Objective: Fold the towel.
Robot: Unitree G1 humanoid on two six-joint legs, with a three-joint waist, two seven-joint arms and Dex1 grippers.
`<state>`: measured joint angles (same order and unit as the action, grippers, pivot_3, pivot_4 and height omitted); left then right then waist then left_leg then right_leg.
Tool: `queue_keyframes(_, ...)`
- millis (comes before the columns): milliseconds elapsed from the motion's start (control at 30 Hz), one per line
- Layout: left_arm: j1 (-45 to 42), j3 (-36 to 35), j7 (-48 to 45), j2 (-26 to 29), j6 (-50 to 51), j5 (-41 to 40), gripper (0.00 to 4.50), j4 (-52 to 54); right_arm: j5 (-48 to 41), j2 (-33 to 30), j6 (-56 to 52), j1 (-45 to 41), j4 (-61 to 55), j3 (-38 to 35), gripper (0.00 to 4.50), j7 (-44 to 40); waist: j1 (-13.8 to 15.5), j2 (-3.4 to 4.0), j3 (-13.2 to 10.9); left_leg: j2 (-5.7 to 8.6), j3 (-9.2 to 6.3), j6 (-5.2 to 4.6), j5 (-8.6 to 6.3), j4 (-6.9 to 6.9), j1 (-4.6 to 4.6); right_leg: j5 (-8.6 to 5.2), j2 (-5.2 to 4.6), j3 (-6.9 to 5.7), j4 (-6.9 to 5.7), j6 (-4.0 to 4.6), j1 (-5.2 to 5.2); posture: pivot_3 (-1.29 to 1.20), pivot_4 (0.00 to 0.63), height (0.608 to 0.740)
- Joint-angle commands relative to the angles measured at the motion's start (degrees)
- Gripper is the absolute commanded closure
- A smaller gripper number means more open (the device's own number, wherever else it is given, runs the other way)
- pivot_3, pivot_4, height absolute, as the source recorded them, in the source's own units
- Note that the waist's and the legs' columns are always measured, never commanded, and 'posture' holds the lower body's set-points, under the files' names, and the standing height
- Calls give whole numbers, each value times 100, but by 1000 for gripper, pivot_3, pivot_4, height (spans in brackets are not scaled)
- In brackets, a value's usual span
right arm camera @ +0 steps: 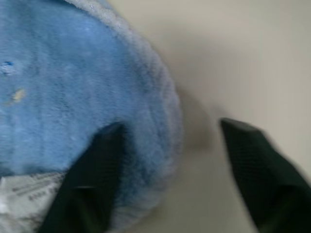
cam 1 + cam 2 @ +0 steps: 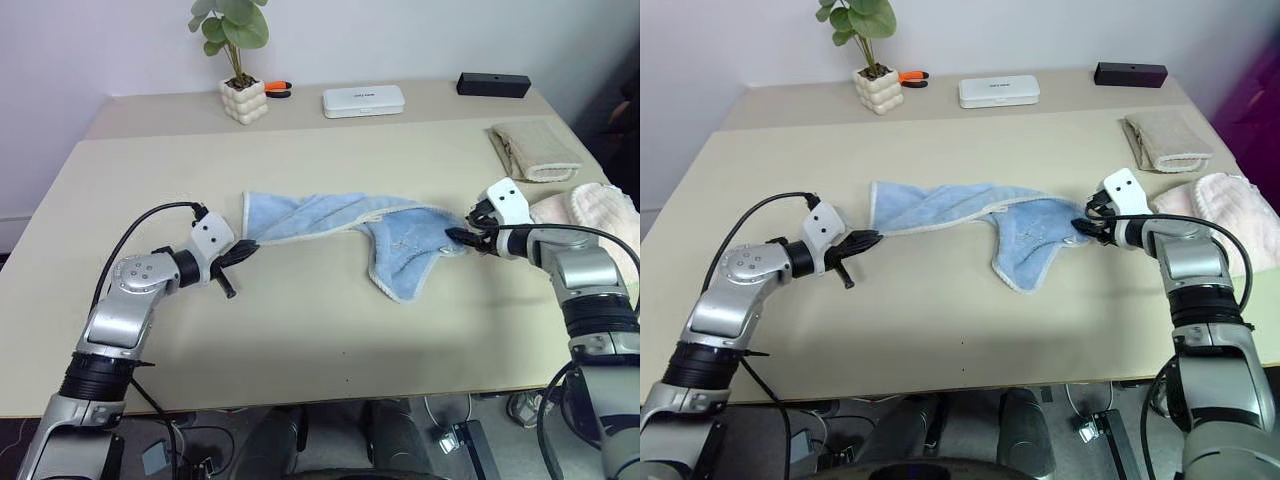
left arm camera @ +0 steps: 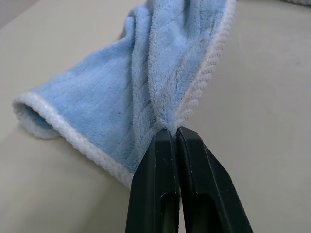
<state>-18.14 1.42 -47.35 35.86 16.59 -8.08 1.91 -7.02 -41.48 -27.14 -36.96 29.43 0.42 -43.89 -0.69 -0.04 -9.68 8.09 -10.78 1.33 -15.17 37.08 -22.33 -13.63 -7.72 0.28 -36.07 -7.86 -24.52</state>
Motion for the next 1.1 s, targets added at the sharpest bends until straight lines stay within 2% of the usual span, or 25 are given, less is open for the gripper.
queue_keyframes(33,55,-142,49,68,49,-87,4500,278,15,-20,-1,-147,-56,-73,3791,-52,1,0,0,0,0,0,0,0,0,0,0,0,0,0,0,0,150,740)
queue_keyframes(67,61,-143,52,69,58,-87,4500,290,21,-19,-1,-148,-54,-74,4309,-58,3,0,0,0,1,0,0,0,0,0,0,0,0,0,0,0,150,740)
queue_keyframes(100,63,-144,53,69,65,-88,4500,296,24,-18,-2,-149,-54,-76,4471,-61,7,0,0,0,1,-1,0,0,0,0,0,0,0,0,0,0,150,740)
queue_keyframes(200,151,-278,72,120,-89,-86,4500,183,73,-7,208,-323,-74,-187,4471,181,-7,1,0,0,2,0,0,0,0,0,0,1,0,0,0,0,150,740)
queue_keyframes(267,-112,-373,271,37,-226,-34,4500,-112,177,-5,519,-522,-12,-210,4471,399,-11,3,-1,0,6,0,0,-2,0,0,1,7,-2,0,-6,0,150,740)
queue_keyframes(433,-2567,-600,1815,-275,-1052,484,4500,-2411,610,-9,1858,-1995,1042,-285,4471,1380,37,-15,-30,2,0,1,7,2,-15,24,8,6,-3,1,-19,0,150,740)
queue_keyframes(533,-3994,-880,2571,-239,-1716,520,4500,-3806,768,-56,2527,-2858,1630,-283,4471,1709,0,-19,-31,2,4,20,18,2,-16,29,5,7,2,-4,-18,0,150,740)
queue_keyframes(600,-4859,-1165,2844,-109,-2076,356,4500,-4547,741,-104,2844,-3390,1816,-363,4471,1783,-33,-19,-31,2,9,10,12,-5,-18,24,4,8,13,-11,-20,0,150,740)
queue_keyframes(667,-5295,-1258,2690,81,-2302,272,4500,-4925,670,-147,3000,-3608,1745,-367,4471,1565,-78,-19,-31,2,26,-4,1,-10,-29,20,1,17,6,-17,-38,0,150,740)
queue_keyframes(767,-5058,-1316,1894,369,-2303,-5,4500,-4656,445,-173,2932,-3305,1088,-298,4471,832,-190,-18,-30,2,46,-25,-16,-10,-42,20,-8,25,6,-19,-69,0,150,740)
queue_keyframes(867,-3818,-1282,1011,693,-1953,-295,4500,-3424,94,-206,2520,-2563,68,-289,4471,136,-256,-11,-25,3,59,-38,-27,-11,-40,20,-10,33,5,-19,-78,0,150,740)
queue_keyframes(967,-2397,-1335,477,1037,-1264,-573,4500,-2083,-171,-338,2038,-1744,-918,-257,4471,-420,-311,-9,-29,6,62,-39,-33,3,-50,20,-4,53,-5,-20,-91,0,150,740)
queue_keyframes(1100,351,-1911,-138,1546,174,-1263,4500,401,-613,-840,1113,-233,-2266,-228,4471,-1348,-315,-7,-31,3,76,-35,-31,20,-51,24,3,77,-13,-22,-102,0,150,740)
